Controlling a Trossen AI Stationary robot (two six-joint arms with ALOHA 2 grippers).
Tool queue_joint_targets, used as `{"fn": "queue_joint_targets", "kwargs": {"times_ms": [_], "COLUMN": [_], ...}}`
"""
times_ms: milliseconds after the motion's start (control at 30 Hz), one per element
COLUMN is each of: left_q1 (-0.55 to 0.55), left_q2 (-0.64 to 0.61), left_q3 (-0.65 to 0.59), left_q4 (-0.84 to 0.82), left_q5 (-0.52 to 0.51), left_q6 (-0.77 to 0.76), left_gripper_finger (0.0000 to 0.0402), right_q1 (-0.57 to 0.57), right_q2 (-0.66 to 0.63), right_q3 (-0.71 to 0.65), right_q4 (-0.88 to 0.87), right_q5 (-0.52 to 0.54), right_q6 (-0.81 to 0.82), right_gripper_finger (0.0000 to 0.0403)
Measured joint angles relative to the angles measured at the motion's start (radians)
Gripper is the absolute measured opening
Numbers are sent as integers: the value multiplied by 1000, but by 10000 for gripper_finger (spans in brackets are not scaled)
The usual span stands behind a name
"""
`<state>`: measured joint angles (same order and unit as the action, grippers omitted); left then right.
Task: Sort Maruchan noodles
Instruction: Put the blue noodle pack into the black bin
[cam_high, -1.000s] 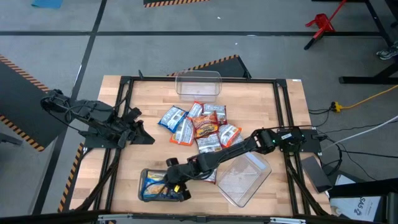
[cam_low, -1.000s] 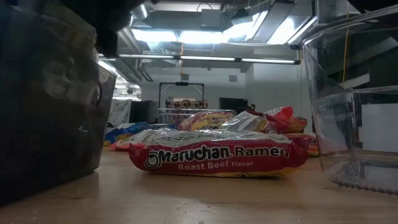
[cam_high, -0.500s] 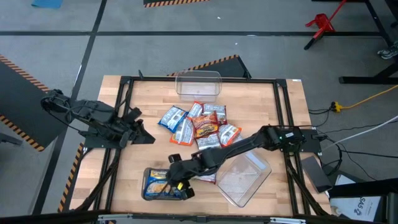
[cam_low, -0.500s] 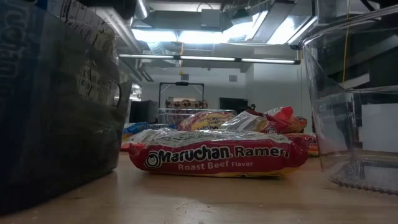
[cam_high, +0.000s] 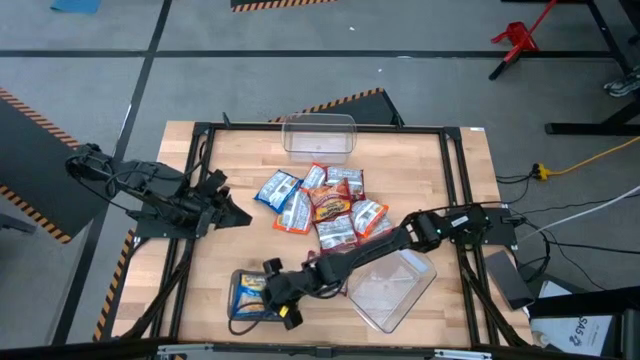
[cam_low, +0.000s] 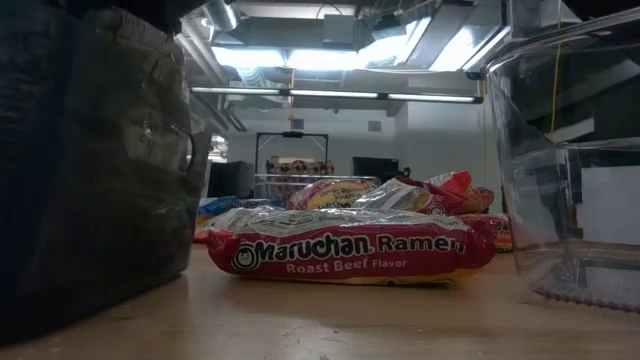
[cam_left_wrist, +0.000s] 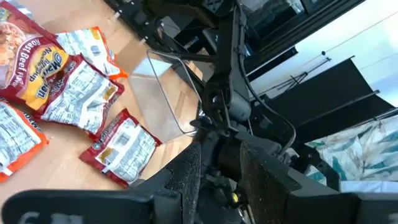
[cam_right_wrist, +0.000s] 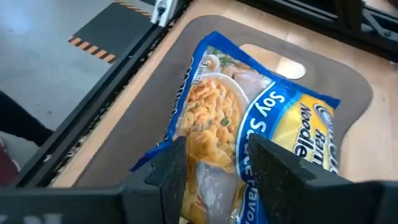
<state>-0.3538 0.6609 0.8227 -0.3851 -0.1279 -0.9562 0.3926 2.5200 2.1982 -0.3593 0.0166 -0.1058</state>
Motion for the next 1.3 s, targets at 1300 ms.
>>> {"fn": "queue_joint_targets", "kwargs": {"times_ms": [1300], "left_q1": [378], "left_q2": [460], "left_q3": [-3], "left_q4": [-273], "left_q5": [-183], "left_q6": [923], "left_gripper_finger": [194], "right_q1": [-33], "right_q2": [-611], "right_q3": [-1], "right_q4": [-962], "right_q5": [567], "right_q6": [308], "right_gripper_finger": [163]}}
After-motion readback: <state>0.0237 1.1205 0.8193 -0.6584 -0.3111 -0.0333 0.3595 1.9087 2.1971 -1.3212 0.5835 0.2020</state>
